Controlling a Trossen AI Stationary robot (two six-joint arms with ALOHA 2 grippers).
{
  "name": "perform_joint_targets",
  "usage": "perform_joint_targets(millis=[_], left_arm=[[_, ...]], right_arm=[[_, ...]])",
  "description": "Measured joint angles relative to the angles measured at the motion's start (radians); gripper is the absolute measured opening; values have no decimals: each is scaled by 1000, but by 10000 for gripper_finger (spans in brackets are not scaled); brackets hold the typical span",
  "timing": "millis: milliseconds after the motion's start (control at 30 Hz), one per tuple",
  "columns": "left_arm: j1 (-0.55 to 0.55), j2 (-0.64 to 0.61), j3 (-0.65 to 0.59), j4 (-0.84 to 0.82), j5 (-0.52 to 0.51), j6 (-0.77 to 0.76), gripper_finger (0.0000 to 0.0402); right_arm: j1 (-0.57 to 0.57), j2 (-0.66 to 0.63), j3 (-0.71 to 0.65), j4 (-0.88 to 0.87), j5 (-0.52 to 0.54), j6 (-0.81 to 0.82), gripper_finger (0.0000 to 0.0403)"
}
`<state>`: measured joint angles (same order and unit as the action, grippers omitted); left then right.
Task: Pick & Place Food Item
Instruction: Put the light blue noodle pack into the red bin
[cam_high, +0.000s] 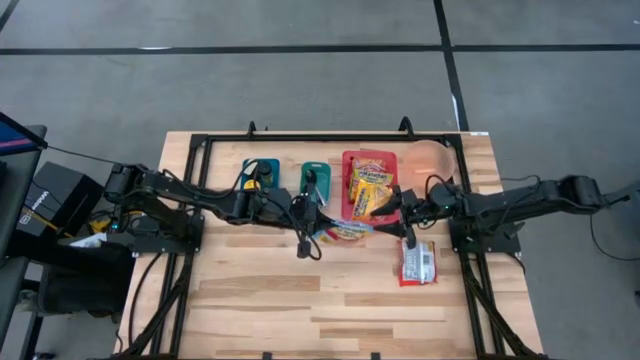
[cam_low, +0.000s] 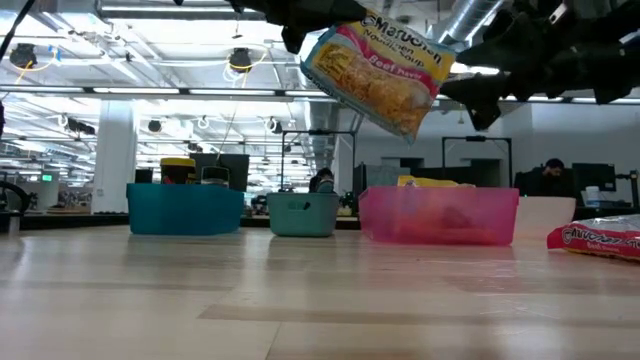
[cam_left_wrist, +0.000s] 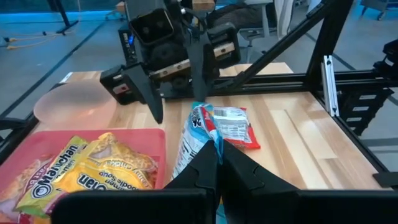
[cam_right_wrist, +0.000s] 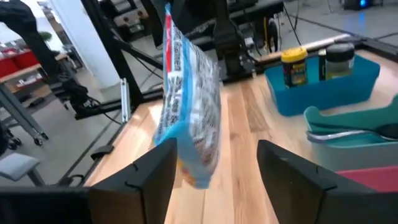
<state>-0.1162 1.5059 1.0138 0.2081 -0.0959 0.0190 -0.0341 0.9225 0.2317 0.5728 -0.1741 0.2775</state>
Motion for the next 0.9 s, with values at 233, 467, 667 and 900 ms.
perform_joint_targets(millis=[233,467,667,900], left_arm=[[0,0,0,-8,0,-1,0],[0,0,0,-20,0,-1,0],[0,0,0,-20,0,-2,0],[0,0,0,-20,0,-2,0]], right_arm=[[22,83,70,11,-26,-18,215],[35,93,108,7,-89,-22,215],[35,118,108,-75,-9,-16,215],[42,190,108,40,-3,-16,214]])
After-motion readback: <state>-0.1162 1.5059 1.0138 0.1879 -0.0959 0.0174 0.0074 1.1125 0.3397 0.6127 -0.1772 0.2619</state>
